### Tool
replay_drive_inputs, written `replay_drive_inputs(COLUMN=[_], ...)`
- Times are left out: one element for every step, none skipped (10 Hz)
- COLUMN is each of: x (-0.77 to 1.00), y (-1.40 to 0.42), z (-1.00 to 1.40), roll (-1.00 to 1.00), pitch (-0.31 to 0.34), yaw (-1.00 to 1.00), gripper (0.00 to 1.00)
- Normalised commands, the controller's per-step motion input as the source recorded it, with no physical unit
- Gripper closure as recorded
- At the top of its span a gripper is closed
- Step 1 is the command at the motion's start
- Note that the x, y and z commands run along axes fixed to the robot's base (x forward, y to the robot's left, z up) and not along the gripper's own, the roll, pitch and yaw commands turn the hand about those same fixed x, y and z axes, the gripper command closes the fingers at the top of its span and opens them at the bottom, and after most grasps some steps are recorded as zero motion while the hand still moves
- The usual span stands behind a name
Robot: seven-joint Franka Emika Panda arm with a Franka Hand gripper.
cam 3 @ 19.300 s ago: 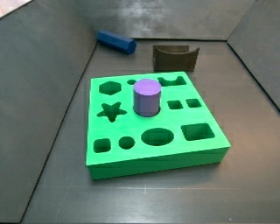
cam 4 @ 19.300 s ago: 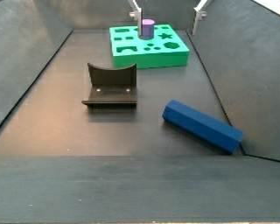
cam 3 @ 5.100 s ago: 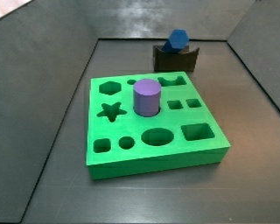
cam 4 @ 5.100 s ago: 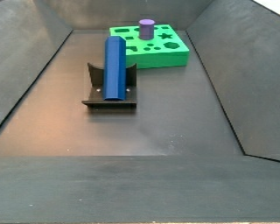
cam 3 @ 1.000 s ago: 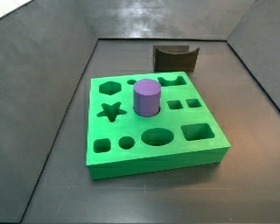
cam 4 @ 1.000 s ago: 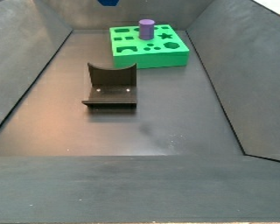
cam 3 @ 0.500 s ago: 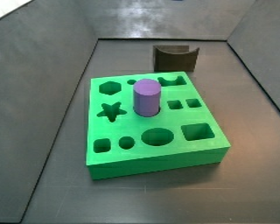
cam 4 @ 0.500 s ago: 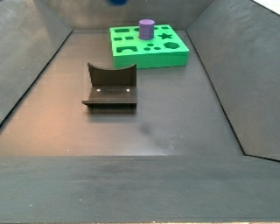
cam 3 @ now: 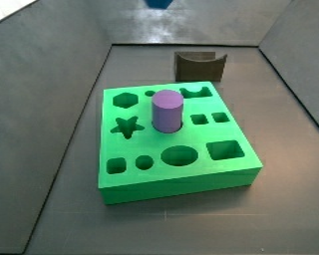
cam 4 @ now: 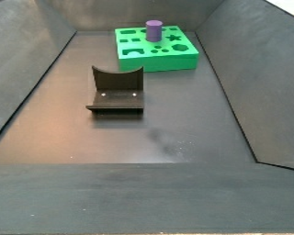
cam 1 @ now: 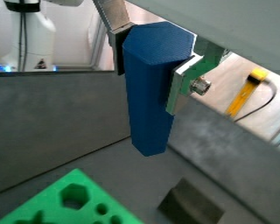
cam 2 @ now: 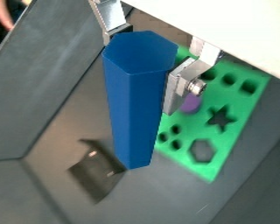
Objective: Pick up the hexagon object. Move up. Place the hexagon object on the fixture. Regrasp the hexagon object. Move to above the board. Insert the hexagon object.
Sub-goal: Move to above the board.
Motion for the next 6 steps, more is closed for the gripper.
replay_drive_inputs(x=[-0.12, -0.08, -0.07, -0.07, -0.06, -0.06], y=[-0.05, -0.01, 0.02, 0.03, 0.04, 0.03], z=[0.04, 0.02, 0.01, 0.01, 0.00, 0.00], roll=[-1.00, -1.00, -1.00, -1.00, -1.00, -0.72], pitch=[0.050, 0.043, 0.035, 0.025, 0.012, -0.009], yaw=[-0.03, -0.03, -0.02, -0.02, -0.02, -0.01], gripper=[1.00, 1.00, 1.00, 1.00, 1.00, 1.00])
